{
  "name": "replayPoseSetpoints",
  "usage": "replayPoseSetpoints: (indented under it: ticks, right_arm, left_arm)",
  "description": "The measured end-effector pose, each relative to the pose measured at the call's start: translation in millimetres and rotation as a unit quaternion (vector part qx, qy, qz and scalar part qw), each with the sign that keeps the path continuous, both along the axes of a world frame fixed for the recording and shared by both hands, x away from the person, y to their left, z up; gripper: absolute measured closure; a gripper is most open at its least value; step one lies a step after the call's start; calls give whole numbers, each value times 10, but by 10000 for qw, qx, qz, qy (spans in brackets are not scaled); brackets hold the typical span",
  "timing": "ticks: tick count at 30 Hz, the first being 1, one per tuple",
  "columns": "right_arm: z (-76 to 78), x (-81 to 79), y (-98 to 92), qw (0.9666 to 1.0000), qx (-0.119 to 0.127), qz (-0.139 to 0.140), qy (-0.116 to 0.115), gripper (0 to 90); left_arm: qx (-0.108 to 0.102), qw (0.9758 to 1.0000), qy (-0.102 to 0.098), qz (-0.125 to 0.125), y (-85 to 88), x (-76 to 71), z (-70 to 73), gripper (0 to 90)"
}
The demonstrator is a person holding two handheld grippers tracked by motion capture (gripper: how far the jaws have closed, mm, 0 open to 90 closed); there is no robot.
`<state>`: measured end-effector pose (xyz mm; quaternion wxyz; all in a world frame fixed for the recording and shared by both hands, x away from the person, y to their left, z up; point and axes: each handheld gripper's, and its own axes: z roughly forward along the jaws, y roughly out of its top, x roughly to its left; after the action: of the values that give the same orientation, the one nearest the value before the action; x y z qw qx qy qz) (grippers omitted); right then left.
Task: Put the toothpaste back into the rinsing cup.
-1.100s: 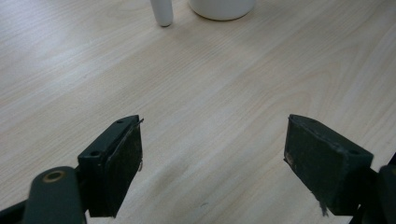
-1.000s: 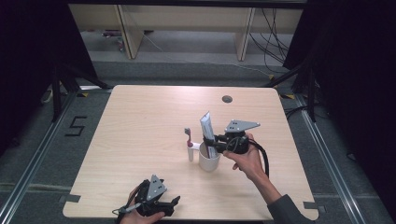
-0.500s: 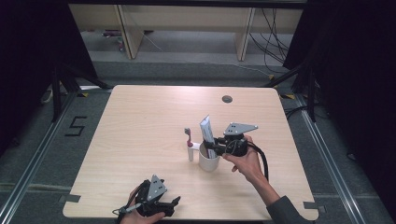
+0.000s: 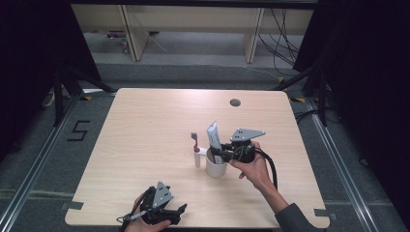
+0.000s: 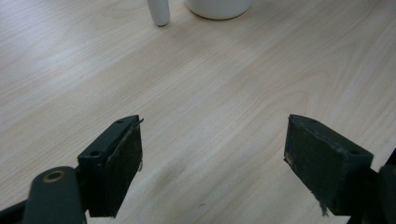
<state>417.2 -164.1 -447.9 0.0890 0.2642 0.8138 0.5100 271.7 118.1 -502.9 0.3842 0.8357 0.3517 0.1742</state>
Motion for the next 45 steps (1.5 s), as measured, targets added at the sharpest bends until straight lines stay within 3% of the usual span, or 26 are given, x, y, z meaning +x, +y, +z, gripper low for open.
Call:
replayPoseSetpoints:
  ticks: [3,5,8,9,11,12,13,14,15,17,18,23,24,25,27,28,29,31,33,34,37,39,40,41,43,45]
  right_arm:
    - [-3,2,-5,9999,-134,-41,-40,750]
    - [-5,-1,-4,9999,-129,-52,-44,750]
    - [-12,-1,2,9999,-102,-87,-77,750]
    - [-16,-2,8,9999,-74,-71,-64,750]
    - [-24,-13,17,9999,1,-53,109,749]
    - [-31,8,11,10000,-43,14,8,748]
    - [-25,-4,3,9999,-141,-80,23,747]
    - [-29,-17,8,9998,-130,-103,137,747]
    - [-49,1,17,10000,-69,-11,41,746]
    - [-56,-13,3,9998,-155,-110,88,744]
    - [-68,-17,7,9997,-152,-124,137,741]
    - [-77,-10,4,9998,-149,-80,79,740]
    - [-76,-8,4,9999,-144,-42,22,740]
    - [-73,-22,10,9998,-142,-38,97,739]
    - [-66,-33,-2,9997,-232,-47,20,738]
    - [-68,-42,0,9998,-207,-66,28,738]
    - [-64,-44,-8,9997,-246,-59,-31,738]
    - [-61,-65,-13,9996,-267,-93,-53,737]
    - [-68,-75,-20,9997,-233,3,-2,736]
    - [-59,-92,-33,9996,-279,-94,-17,735]
    - [-59,-102,-50,9994,-315,-62,-99,733]
    - [-66,-135,-58,9995,-267,-134,67,729]
    - [-75,-119,-68,9997,-253,-45,-53,718]
    - [-78,-126,-72,9997,-215,-38,-56,709]
    - [-66,-151,-96,9995,-262,-178,-93,706]
    - [-71,-141,-106,9993,-278,-135,-195,707]
  left_arm:
    - [49,10000,-13,-6,4,1,-2,190]
    - [-38,10000,-2,25,-7,-1,-4,190]
    - [32,10000,37,-13,-1,-8,-1,190]
    - [-76,10000,13,28,-16,-7,-11,190]
    - [-32,10000,9,56,-18,-6,-11,190]
    - [67,10000,35,-4,-6,-9,-2,190]
    - [-33,10000,37,29,-17,-15,-9,190]
    - [80,10000,42,-37,-3,-8,2,190]
    - [-45,10000,8,40,-19,-6,-10,190]
    - [57,10000,20,-2,-6,-5,-5,190]
    - [-30,10000,37,30,-17,-14,-9,190]
    - [71,10000,28,-1,-10,-8,-8,190]
    - [-33,10000,26,6,-19,-13,-14,190]
    - [76,10000,25,-55,-5,-6,-3,190]
    - [-7,10000,3,36,-18,-4,-14,190]
    - [62,10000,28,-6,-9,-8,-7,190]
    - [-55,10000,25,23,-22,-14,-17,189]
    - [100,9999,7,-30,-6,-2,-6,190]
    - [47,10000,10,-2,-15,-5,-14,190]
    - [-108,9999,24,43,-33,-16,-23,190]
    - [-4,10000,18,-24,-20,-6,-14,190]
    - [-71,10000,31,16,-27,-13,-21,190]
    - [-102,9999,31,30,-31,-14,-23,190]
    - [20,10000,33,-30,-16,-8,-13,190]
    - [-15,10000,28,-25,-22,-4,-18,190]
    - [-37,10000,37,-6,-29,-13,-20,190]
